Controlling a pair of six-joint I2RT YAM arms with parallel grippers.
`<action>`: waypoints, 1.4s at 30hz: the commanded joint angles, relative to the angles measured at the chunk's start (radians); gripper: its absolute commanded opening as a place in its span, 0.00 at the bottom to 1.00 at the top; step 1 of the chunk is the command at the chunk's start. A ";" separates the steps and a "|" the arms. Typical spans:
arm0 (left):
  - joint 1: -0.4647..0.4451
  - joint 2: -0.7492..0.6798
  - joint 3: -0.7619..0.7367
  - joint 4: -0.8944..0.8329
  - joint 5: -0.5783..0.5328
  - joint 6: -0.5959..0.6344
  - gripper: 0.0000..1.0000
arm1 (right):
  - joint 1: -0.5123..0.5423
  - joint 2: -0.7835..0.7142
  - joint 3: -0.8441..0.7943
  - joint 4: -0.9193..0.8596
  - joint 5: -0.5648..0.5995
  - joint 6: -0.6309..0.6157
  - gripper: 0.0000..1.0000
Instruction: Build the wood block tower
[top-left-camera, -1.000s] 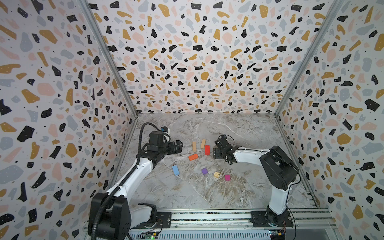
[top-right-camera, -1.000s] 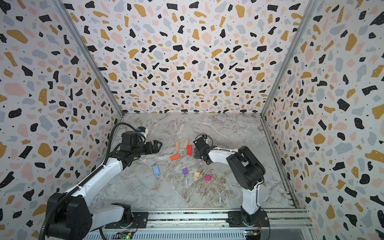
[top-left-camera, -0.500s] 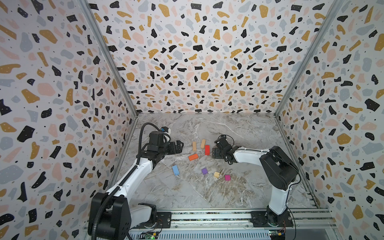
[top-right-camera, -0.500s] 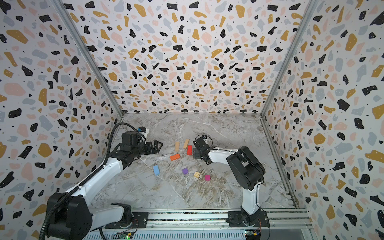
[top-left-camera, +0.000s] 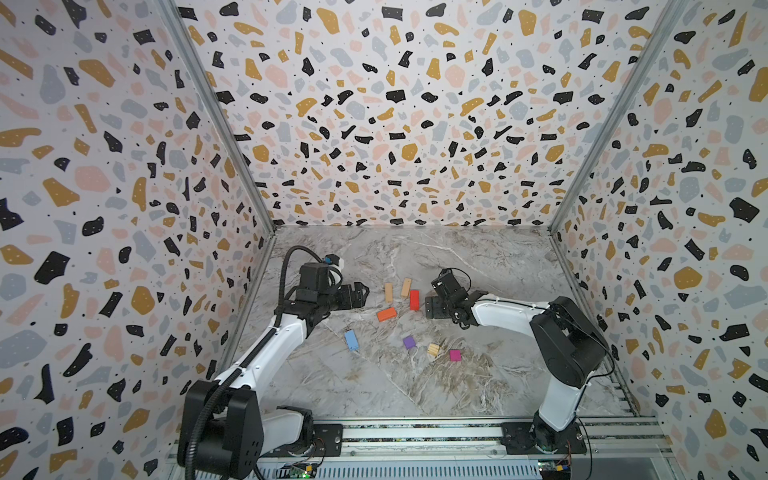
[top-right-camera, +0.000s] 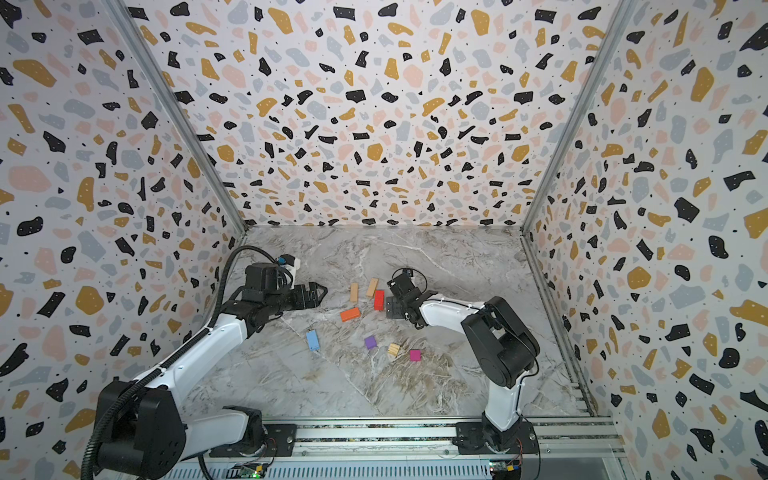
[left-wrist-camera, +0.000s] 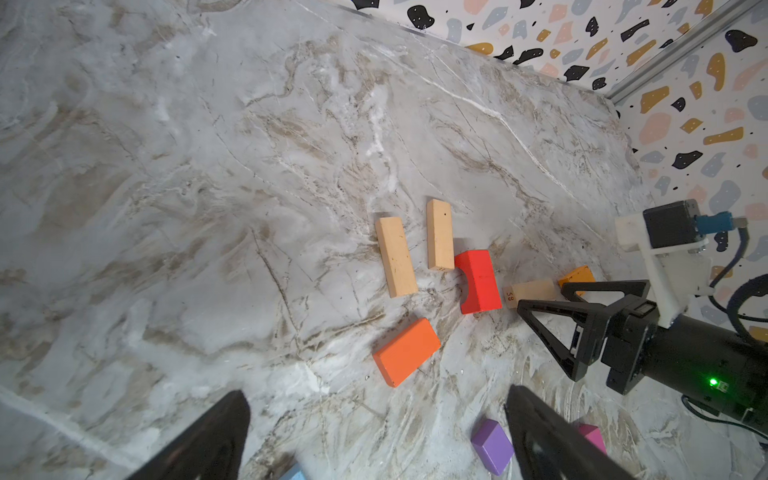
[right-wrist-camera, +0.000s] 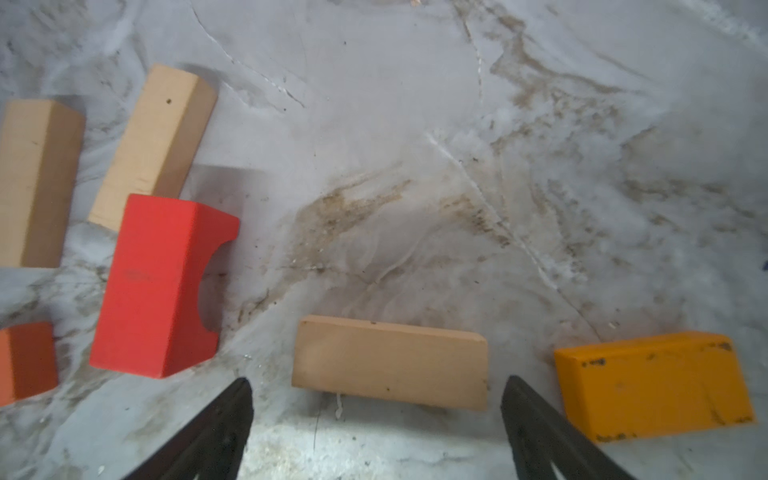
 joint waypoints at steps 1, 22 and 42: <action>0.003 0.002 -0.001 0.027 0.018 0.003 0.97 | 0.005 -0.051 0.035 -0.041 0.010 -0.069 0.95; -0.039 0.008 -0.005 0.044 0.093 0.013 0.97 | 0.003 0.128 0.361 -0.122 -0.139 -0.228 0.87; -0.049 0.005 -0.002 0.043 0.092 0.008 0.97 | -0.009 0.422 0.743 -0.295 -0.169 -0.135 0.67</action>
